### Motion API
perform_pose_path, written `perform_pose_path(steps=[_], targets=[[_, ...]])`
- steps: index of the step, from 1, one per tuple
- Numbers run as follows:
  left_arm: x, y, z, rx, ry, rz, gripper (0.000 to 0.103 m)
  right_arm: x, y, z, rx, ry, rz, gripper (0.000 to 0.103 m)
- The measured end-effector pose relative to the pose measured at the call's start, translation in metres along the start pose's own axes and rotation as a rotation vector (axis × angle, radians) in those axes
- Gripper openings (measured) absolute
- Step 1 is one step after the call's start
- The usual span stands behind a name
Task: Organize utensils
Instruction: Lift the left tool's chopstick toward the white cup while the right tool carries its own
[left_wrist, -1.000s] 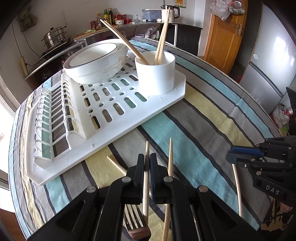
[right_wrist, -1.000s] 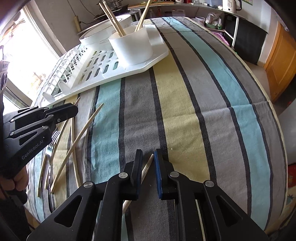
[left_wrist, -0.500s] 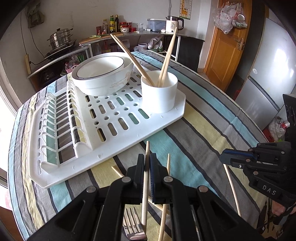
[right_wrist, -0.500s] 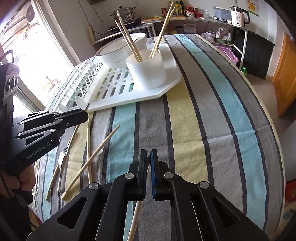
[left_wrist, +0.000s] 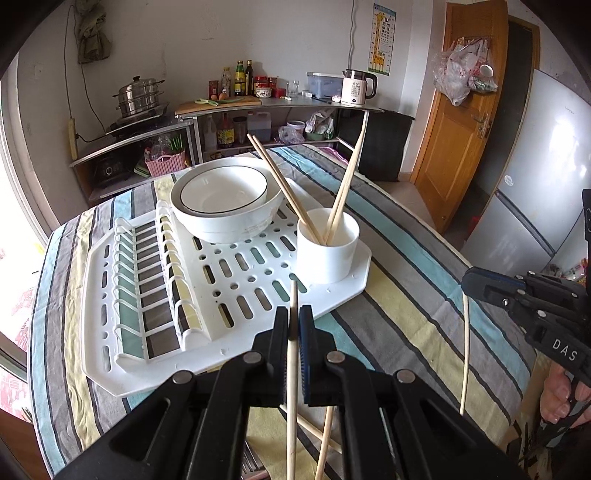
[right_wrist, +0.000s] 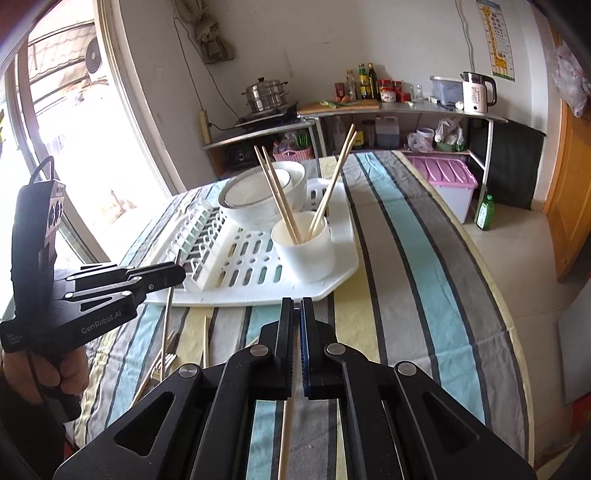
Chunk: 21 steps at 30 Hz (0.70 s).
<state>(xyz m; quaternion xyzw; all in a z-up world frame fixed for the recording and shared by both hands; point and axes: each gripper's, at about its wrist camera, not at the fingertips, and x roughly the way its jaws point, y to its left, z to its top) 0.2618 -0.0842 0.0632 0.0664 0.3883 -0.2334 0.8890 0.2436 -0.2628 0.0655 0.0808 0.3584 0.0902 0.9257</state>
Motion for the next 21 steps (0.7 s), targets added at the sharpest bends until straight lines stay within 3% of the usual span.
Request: perform_pose_path(steps=[6,21], targets=[[-0.024,0.003,0.004,-0.024,-0.095,-0.003,0.006,-0.015,0.005,0.006,-0.034,-0.108,0.011,0.003],[-0.07,0.009,-0.024,-0.06,-0.198,-0.004,0.006,-0.044,0.008,-0.015,-0.077,-0.154,0.048,0.0]])
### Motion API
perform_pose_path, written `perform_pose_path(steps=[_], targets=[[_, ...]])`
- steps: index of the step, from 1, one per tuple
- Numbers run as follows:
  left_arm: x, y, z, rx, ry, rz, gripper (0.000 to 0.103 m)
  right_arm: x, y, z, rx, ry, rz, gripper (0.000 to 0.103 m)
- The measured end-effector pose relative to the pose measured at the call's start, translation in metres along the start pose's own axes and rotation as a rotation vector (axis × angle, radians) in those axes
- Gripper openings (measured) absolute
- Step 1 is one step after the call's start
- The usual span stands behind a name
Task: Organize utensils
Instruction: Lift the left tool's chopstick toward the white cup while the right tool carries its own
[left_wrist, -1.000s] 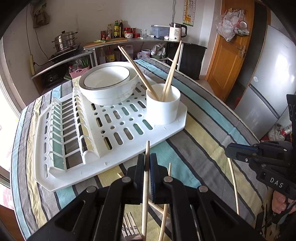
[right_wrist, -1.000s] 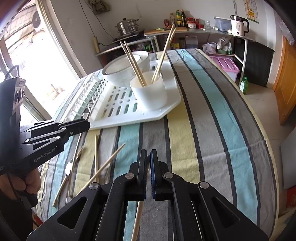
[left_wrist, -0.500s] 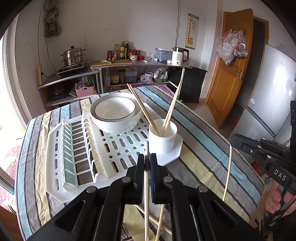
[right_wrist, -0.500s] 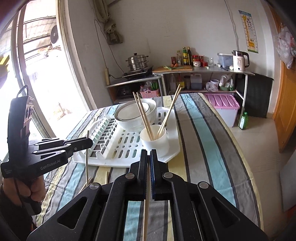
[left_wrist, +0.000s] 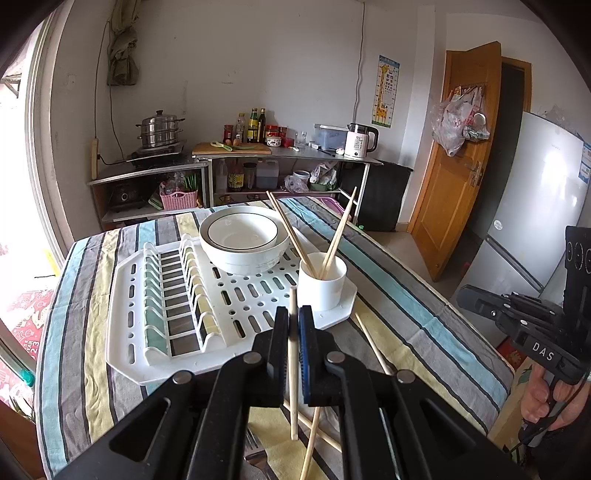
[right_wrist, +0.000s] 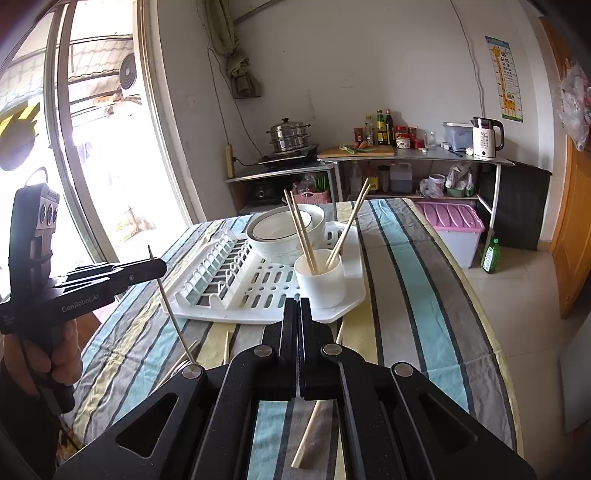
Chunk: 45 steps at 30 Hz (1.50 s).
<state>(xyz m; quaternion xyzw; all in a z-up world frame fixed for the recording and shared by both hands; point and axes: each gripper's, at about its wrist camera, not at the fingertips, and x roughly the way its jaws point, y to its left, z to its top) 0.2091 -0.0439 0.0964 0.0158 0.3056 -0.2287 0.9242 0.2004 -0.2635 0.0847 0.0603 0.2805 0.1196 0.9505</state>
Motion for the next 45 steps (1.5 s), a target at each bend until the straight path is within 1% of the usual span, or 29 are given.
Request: perform_pose_path(steps=[4,8,10,12,18,20,25,29,33,35,40,42,44,45], targets=[[-0.003,0.003,0.0,-0.016,0.005,0.01,0.006,0.006,-0.005,-0.001,0.019,0.019,-0.007,0.0],[-0.007,0.004,0.002,-0.015,-0.002,0.018,0.006,0.017,-0.01,-0.002,0.026,0.061,0.003,0.0],[-0.009,0.004,0.003,-0.013,-0.01,0.019,0.006,0.031,-0.015,-0.003,0.031,0.098,0.013,0.001],[-0.01,0.005,0.004,-0.014,-0.016,0.023,0.006,0.048,-0.022,-0.006,0.05,0.144,0.006,0.007],[-0.007,0.011,0.005,-0.019,-0.008,0.029,0.006,0.105,-0.043,-0.019,0.108,0.306,-0.009,0.007],[-0.005,0.012,0.004,-0.021,-0.004,0.028,0.006,0.12,-0.048,-0.021,0.128,0.346,-0.011,0.007],[0.0,0.015,0.004,-0.019,0.005,0.022,0.006,0.149,-0.057,-0.022,0.15,0.425,-0.047,0.009],[0.001,0.015,0.004,-0.014,0.005,0.014,0.006,0.162,-0.058,-0.021,0.145,0.46,-0.062,0.01],[0.003,0.015,0.005,-0.008,0.005,0.008,0.006,0.174,-0.057,-0.023,0.138,0.508,-0.111,0.01],[0.004,0.014,0.006,-0.005,0.005,0.004,0.006,0.174,-0.054,-0.022,0.119,0.513,-0.125,0.01],[0.006,0.013,0.007,-0.001,0.008,0.0,0.006,0.179,-0.045,-0.016,0.062,0.566,-0.176,0.01],[0.006,0.011,0.008,0.0,0.01,-0.004,0.006,0.181,-0.043,-0.016,0.048,0.575,-0.187,0.01],[0.006,0.01,0.008,0.003,0.011,-0.006,0.006,0.18,-0.042,-0.017,0.037,0.573,-0.192,0.006],[0.006,0.01,0.008,0.005,0.011,-0.007,0.006,0.18,-0.043,-0.017,0.039,0.571,-0.189,0.006]])
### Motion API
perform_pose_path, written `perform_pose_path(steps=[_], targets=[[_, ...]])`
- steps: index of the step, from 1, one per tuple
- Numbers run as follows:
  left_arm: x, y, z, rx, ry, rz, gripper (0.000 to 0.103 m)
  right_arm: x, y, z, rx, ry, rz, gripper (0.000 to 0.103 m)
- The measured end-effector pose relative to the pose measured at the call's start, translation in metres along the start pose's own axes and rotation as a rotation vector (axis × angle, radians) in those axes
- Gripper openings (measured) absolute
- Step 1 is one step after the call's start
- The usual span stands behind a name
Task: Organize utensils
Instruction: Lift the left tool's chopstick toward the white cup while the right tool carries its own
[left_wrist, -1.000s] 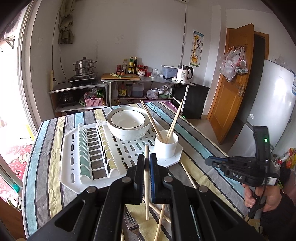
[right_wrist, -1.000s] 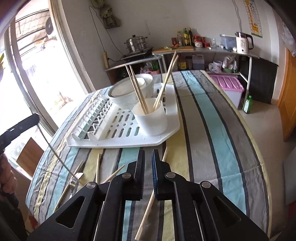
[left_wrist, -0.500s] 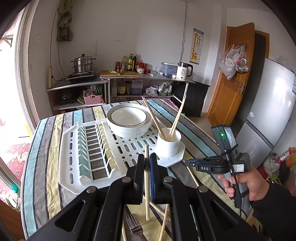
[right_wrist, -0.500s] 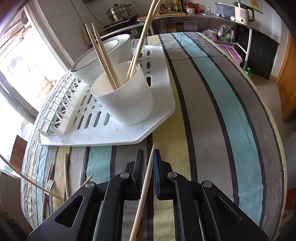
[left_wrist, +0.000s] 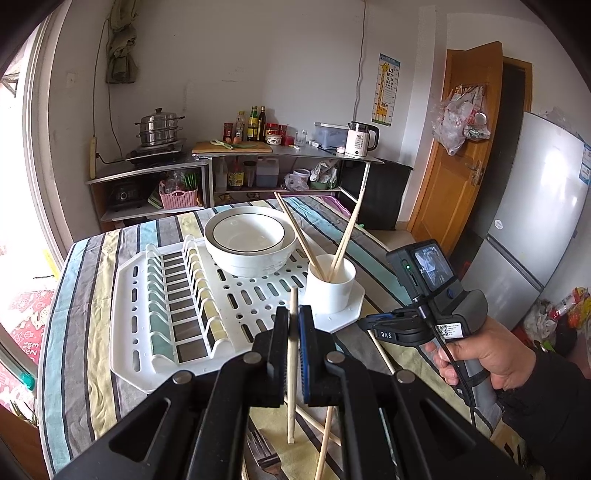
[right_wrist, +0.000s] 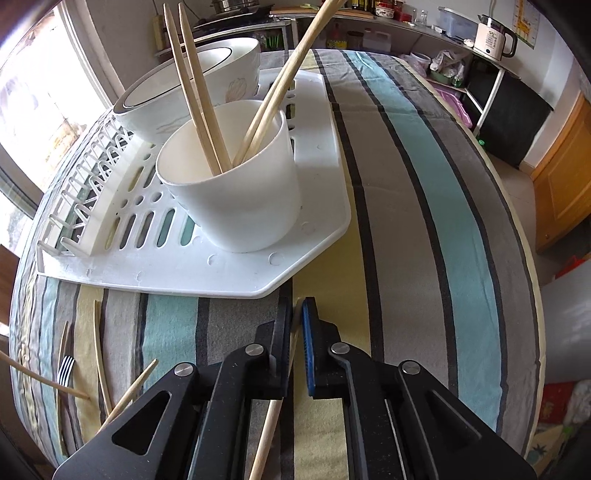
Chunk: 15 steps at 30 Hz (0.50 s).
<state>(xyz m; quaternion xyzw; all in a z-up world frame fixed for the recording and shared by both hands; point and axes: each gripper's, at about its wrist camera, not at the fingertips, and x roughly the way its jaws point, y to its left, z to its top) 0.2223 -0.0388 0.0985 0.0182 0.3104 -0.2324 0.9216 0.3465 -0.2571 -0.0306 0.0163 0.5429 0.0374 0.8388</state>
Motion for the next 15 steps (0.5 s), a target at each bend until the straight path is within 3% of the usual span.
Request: perform_pose_path(steps=[6,15], targets=[[0.0,-0.001,0.0,0.002,0.003,0.001,0.006,-0.007,-0.007,-0.002,0.013,-0.034,0.033,0.005],[0.0,-0.005,0.003,0.002,0.01,0.016,0.006,-0.052,-0.015,-0.008,0.02,-0.149,0.073,0.005]])
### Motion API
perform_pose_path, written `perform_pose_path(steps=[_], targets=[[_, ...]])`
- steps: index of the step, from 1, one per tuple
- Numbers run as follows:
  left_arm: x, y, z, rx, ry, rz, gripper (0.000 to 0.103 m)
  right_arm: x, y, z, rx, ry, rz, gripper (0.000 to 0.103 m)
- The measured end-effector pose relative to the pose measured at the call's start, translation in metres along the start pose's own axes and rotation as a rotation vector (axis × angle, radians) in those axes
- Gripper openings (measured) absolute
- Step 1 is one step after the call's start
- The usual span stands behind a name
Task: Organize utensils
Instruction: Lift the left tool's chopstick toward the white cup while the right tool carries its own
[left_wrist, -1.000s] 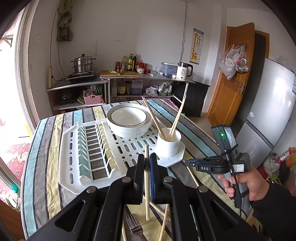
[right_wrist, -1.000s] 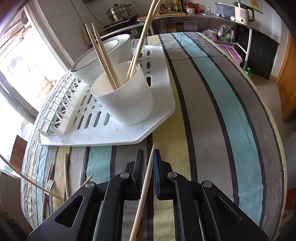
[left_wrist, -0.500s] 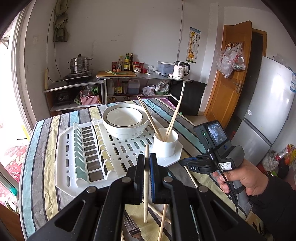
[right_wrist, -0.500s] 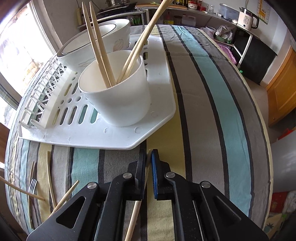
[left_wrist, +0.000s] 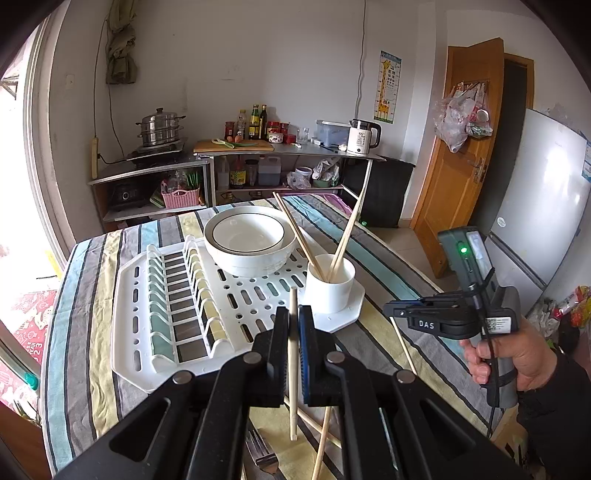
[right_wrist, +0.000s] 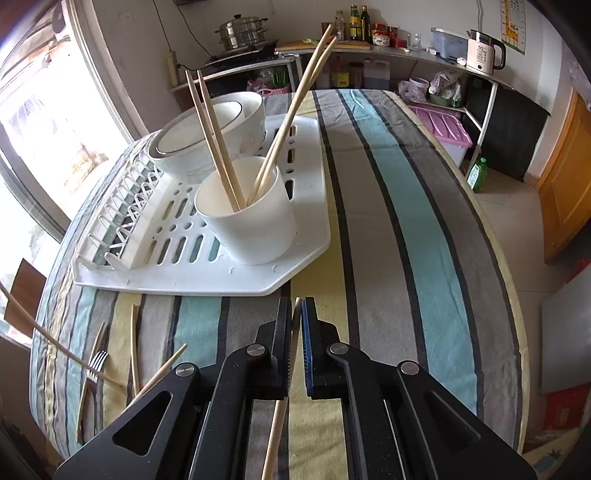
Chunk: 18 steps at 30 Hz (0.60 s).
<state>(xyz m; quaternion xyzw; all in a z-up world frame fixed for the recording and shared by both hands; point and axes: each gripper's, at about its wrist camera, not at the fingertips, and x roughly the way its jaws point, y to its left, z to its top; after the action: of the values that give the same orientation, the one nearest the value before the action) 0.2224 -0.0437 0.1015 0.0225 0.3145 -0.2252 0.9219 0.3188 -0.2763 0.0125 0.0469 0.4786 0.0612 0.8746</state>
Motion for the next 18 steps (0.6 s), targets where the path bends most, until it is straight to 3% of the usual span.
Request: perform_pose_path(steps=[18], targets=[[-0.015,-0.013,0.014,0.013,-0.029,0.015,0.006,-0.106,0.01,-0.003,-0.057,-0.308,0.081,0.004]])
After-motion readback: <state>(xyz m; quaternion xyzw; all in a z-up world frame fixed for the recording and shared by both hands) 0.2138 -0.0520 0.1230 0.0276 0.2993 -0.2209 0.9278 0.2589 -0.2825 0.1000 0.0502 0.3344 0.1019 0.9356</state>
